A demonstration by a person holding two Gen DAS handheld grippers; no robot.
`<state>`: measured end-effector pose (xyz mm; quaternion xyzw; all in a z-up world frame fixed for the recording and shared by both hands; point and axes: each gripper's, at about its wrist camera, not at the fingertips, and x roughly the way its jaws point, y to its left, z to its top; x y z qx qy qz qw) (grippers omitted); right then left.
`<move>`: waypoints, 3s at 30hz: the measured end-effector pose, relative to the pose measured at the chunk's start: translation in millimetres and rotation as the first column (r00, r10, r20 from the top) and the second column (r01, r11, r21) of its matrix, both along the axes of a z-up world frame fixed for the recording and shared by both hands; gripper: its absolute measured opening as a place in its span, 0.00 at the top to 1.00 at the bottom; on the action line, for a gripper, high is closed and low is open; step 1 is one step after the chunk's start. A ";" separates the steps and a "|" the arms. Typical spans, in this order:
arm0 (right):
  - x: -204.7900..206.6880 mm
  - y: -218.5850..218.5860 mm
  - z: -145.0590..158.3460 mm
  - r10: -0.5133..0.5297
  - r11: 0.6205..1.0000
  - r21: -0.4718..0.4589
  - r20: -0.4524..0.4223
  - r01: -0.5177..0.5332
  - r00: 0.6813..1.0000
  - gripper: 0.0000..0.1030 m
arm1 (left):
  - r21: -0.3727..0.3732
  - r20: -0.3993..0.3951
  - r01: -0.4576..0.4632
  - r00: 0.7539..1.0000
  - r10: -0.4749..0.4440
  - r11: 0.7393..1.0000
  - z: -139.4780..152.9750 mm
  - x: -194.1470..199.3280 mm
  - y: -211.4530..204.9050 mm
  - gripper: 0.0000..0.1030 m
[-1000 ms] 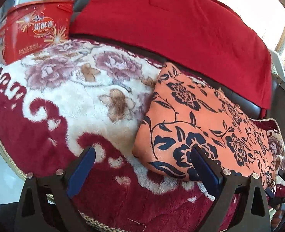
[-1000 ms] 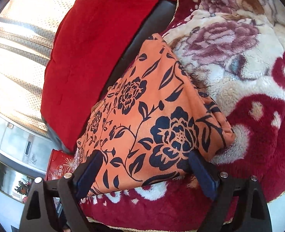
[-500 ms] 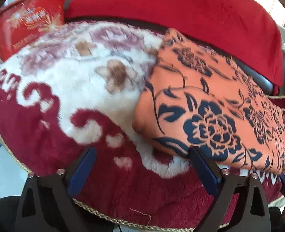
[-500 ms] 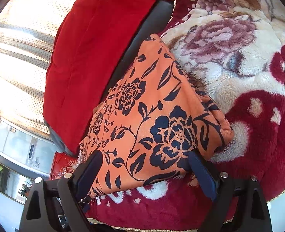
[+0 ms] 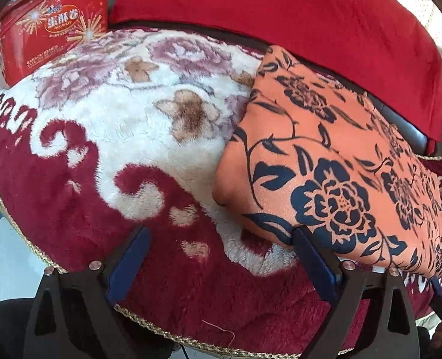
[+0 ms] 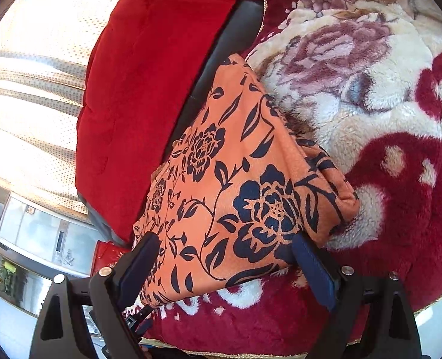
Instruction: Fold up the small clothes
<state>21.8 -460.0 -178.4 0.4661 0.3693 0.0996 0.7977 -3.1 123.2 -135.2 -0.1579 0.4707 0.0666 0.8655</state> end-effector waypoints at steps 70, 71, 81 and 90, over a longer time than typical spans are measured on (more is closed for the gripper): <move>20.0 -1.9 33.1 -0.062 0.907 -0.422 -0.129 0.001 0.990 0.16 | 0.267 0.108 0.436 0.873 -0.476 0.860 27.8 83.7 -189.5 0.05; 18.3 -8.8 40.8 -0.079 0.906 -0.423 -0.107 0.027 0.991 0.16 | 0.259 0.104 0.434 0.876 -0.471 0.863 27.3 85.0 -188.6 0.05; 138.5 -42.6 36.4 0.108 0.906 -0.393 -0.149 -0.159 0.983 0.16 | 0.245 0.100 0.417 0.887 -0.451 0.875 25.6 93.8 -186.8 0.05; 166.5 36.9 64.5 0.224 0.602 -0.740 -0.205 -0.301 0.953 0.81 | 0.254 0.102 0.415 0.887 -0.451 0.874 25.3 93.3 -188.2 0.05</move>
